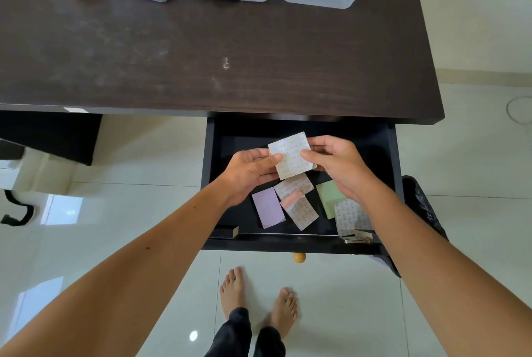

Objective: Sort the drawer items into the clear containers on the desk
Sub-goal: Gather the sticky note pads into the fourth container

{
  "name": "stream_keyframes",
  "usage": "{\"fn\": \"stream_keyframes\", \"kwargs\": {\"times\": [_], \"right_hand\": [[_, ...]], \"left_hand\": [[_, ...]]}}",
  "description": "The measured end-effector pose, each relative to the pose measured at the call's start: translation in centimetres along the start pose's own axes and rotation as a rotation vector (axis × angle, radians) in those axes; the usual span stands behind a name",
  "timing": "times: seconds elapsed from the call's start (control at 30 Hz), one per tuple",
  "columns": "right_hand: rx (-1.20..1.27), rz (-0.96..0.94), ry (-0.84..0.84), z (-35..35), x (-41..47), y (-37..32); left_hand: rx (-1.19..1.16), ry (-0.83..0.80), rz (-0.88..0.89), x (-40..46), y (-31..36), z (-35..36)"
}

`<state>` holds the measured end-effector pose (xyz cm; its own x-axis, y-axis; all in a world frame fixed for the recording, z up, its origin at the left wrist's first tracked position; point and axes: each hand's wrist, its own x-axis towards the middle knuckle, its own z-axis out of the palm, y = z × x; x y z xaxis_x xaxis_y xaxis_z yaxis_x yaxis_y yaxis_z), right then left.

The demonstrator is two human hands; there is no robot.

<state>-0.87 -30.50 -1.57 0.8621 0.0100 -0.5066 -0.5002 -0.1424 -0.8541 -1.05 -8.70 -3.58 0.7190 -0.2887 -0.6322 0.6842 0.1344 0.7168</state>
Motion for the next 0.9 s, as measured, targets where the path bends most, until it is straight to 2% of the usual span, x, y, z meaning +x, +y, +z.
{"fn": "stream_keyframes", "kwargs": {"times": [0.13,0.23,0.37,0.43,0.6,0.9], "right_hand": [[-0.096,-0.004,0.046,0.4,-0.1,0.6],[-0.297,-0.051,0.072,-0.1,-0.1,1.7],[-0.755,-0.137,-0.128,-0.7,-0.4,3.1],[-0.831,-0.165,-0.179,-0.8,-0.7,3.5],[-0.749,-0.173,-0.140,-1.0,-1.0,3.2],[-0.312,-0.105,-0.108,-3.2,-2.0,0.8]], "left_hand": [[0.012,0.062,0.011,-0.2,0.0,-0.5],[0.010,0.104,0.039,-0.3,0.4,-0.9],[-0.027,0.128,0.044,-0.2,0.9,-1.4],[-0.019,0.134,0.040,-0.1,0.9,-1.4],[-0.007,0.142,0.029,-0.1,0.6,-1.3],[-0.020,0.160,0.037,-0.1,0.7,-1.3]]}}
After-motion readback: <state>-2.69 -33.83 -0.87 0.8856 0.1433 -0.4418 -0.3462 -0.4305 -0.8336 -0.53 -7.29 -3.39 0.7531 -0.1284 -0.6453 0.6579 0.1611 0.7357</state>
